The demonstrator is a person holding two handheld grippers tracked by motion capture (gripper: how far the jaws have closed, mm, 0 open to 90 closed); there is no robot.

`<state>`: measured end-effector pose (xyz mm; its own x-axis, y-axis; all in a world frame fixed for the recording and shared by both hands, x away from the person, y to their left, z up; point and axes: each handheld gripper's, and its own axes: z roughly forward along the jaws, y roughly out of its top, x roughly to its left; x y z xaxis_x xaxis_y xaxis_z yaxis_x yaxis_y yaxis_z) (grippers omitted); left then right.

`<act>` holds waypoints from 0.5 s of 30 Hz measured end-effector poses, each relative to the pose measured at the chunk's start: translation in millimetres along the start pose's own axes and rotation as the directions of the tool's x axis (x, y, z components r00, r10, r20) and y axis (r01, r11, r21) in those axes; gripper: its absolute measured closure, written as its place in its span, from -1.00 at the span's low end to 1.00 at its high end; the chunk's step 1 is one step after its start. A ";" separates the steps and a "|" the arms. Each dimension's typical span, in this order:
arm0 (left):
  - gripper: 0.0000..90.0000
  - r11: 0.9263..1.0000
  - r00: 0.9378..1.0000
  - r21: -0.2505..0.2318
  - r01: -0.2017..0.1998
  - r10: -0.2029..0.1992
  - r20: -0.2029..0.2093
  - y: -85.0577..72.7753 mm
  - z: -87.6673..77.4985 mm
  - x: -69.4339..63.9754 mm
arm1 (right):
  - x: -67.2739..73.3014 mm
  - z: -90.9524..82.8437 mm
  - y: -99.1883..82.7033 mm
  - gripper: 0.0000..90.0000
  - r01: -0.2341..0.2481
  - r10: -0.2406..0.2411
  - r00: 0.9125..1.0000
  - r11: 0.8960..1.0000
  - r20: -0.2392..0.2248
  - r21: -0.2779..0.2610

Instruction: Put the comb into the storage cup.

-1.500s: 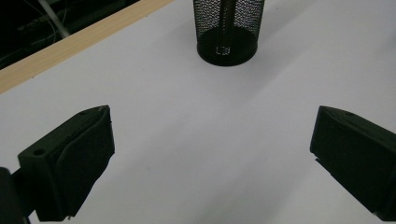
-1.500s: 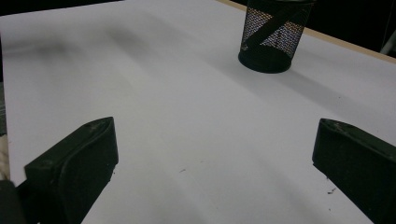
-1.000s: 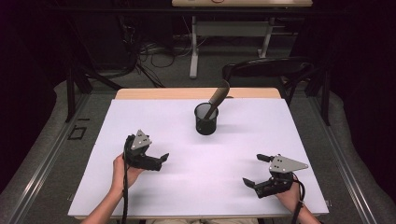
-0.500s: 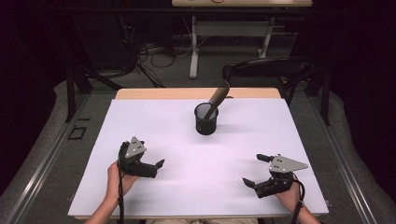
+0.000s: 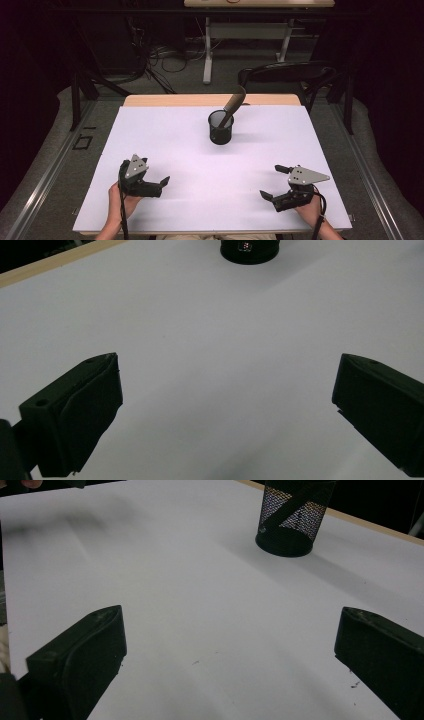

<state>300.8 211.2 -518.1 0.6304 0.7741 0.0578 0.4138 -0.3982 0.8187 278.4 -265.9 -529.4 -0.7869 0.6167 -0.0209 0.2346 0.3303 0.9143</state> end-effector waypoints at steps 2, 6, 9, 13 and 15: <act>-1.00 1.000 1.000 -0.002 0.012 -0.012 0.000 -2.7 -0.7 -0.5 | 0.6 0.2 -0.1 -1.00 -0.008 0.008 1.000 1.000 -0.002 0.003; -1.00 1.000 1.000 -0.018 0.012 -0.012 -0.004 -5.5 -4.2 -1.9 | 0.2 0.0 0.0 -1.00 -0.001 0.001 1.000 1.000 -0.001 0.001; -1.00 1.000 1.000 -0.029 0.003 -0.003 -0.006 -7.9 -5.9 -3.8 | 0.1 -0.2 0.0 -1.00 0.000 0.000 1.000 1.000 0.001 0.000; -1.00 0.999 1.000 -0.036 0.008 -0.008 -0.002 -13.9 -7.2 -6.6 | 0.2 -0.4 0.1 -1.00 0.002 -0.002 1.000 1.000 0.002 -0.001; -1.00 0.999 1.000 -0.043 0.012 -0.012 -0.004 -16.5 -8.1 -7.6 | 0.3 -0.9 0.2 -1.00 0.001 -0.001 1.000 1.000 0.001 -0.001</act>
<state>283.9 215.8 -527.4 0.6231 0.7806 0.0500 0.3925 -0.3674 0.8432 277.6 -266.3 -528.8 -0.7863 0.6174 -0.0219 0.2335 0.3298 0.9147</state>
